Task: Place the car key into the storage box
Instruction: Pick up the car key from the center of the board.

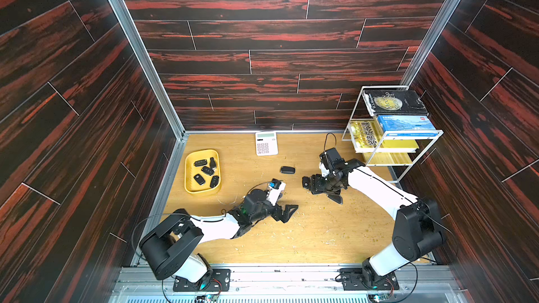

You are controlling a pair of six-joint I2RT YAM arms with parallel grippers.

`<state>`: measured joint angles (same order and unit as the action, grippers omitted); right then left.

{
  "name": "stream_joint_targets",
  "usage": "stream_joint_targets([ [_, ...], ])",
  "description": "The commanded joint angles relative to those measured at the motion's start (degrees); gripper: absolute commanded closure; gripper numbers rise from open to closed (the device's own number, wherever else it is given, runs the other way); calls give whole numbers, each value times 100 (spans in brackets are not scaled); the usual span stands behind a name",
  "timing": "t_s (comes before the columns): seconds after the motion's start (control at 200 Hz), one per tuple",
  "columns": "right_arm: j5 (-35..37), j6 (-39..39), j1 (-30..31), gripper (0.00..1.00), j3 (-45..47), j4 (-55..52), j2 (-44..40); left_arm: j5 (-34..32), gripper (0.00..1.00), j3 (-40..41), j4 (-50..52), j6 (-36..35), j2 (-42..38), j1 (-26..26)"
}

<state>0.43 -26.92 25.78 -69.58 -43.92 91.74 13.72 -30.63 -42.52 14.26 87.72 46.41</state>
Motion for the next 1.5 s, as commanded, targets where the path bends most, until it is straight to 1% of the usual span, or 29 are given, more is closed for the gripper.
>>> stream_joint_targets([
  [0.0,-161,66,35,25,-158,-221,63,-320,0,-285,-683,-709,407,41],
  [0.05,-182,49,41,25,-169,-226,41,-406,0,-358,-869,-755,613,98],
  [0.115,-231,22,41,25,-179,-222,2,-742,0,-392,-1419,-746,932,220],
  [0.311,-280,-45,41,25,-152,-180,-99,-1175,0,-546,-2836,64,1789,355],
  [0.376,-312,-81,41,25,-143,-140,-118,-1255,0,-613,-3067,121,1941,455],
  [0.461,-457,-157,41,25,-160,-87,-86,-1409,0,-701,-3092,-9,2027,630],
  [0.606,-810,-378,50,25,-219,186,-48,-1694,0,-707,-3202,-192,1955,846],
  [0.736,-993,-578,134,25,-470,325,113,-1844,0,-654,-3030,-263,1720,856],
  [0.887,-1222,-844,308,25,-754,462,203,-2160,0,-396,-2902,-526,1392,861],
  [0.987,-1377,-1021,396,25,-786,620,191,-2399,0,-211,-2970,-630,1289,861],
  [1.002,-1400,-1050,405,25,-784,647,198,-2440,0,-188,-2972,-639,1141,860],
  [1.057,-1534,-1148,443,25,-750,768,197,-2562,0,-138,-2960,-687,1028,858],
  [1.127,-1617,-1266,508,25,-696,925,178,-2833,0,-66,-2970,-750,938,863],
  [1.258,-1715,-1452,585,25,-605,1183,89,-3362,0,83,-3318,-823,930,852],
  [1.388,-1885,-1553,619,25,-552,1339,83,-3514,0,59,-3565,-745,1042,843],
  [1.493,-1976,-1666,671,25,-436,1492,36,-3760,0,57,-3807,-662,1148,843],
])
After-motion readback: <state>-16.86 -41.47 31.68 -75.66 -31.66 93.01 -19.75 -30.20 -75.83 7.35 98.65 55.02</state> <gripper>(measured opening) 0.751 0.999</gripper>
